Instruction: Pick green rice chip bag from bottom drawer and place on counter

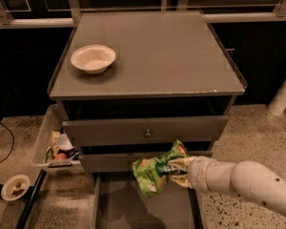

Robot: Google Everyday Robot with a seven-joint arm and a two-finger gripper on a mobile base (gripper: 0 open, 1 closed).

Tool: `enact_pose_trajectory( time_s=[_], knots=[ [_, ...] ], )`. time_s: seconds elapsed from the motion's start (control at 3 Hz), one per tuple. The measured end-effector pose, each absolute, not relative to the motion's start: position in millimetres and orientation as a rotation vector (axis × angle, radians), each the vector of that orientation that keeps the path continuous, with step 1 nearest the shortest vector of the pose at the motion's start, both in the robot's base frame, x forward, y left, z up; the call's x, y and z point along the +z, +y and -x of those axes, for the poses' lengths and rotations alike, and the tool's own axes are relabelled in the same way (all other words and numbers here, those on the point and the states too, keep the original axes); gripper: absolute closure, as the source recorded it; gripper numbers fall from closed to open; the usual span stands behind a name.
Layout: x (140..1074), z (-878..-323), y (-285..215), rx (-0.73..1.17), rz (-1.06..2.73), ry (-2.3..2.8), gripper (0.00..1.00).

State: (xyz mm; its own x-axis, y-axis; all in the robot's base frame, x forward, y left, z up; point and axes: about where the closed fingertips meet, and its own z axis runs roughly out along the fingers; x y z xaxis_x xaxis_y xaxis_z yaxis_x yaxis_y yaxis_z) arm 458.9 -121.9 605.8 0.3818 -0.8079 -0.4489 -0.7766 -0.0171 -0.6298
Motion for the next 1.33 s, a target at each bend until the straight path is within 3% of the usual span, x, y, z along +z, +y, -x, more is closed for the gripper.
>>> enact_pose_trajectory(
  time_s=[0.67, 1.33],
  knots=[
    [712.0, -492.9, -163.6, -0.329, 1.749, 1.313, 1.0],
    [737.7, -499.6, -168.9, -0.34, 1.709, 1.293, 1.0]
  ],
)
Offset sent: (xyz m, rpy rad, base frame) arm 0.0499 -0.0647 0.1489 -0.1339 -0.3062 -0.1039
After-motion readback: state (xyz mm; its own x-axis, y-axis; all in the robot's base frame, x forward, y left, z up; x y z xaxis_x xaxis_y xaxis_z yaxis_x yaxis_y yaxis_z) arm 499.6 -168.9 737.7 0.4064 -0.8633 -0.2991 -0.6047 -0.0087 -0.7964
